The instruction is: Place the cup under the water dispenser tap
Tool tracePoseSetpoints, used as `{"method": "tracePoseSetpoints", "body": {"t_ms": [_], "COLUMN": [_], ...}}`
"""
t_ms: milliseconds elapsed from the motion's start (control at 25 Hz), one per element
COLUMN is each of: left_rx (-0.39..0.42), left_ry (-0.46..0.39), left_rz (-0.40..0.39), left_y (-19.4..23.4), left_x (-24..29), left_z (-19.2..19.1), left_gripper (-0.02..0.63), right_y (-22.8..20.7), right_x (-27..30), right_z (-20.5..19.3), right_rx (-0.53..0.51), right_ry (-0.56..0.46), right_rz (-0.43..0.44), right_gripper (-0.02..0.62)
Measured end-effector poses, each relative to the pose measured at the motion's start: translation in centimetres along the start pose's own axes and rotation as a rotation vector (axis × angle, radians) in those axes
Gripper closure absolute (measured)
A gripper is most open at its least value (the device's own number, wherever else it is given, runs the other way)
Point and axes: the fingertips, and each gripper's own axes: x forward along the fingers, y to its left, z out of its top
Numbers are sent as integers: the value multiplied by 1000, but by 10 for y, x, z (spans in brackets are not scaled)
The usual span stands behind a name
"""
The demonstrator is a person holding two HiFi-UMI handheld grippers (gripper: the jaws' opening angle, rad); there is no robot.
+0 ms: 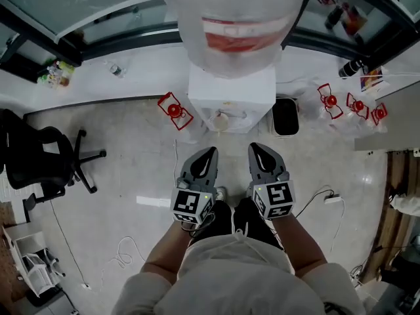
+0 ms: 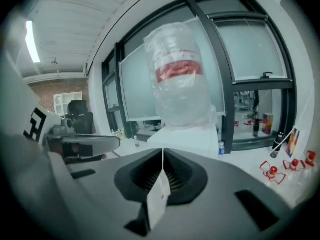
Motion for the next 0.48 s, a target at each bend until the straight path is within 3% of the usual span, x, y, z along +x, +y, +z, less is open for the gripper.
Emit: {"method": "tracePoseSetpoints", "body": {"t_ms": [240, 480], "left_rx": [45, 58], "left_ry": [-84, -166], "left_rz": [-14, -40], "left_y": [-11, -22], "left_x": [-19, -37], "left_z": [69, 113], "left_gripper": [588, 588], "right_y": [10, 15], "right_x": [-18, -36], "right_z": [60, 102], "right_rx": [-63, 16], "right_ry": [-95, -183], "right_rz": [-12, -31], "right_gripper": [566, 568]}}
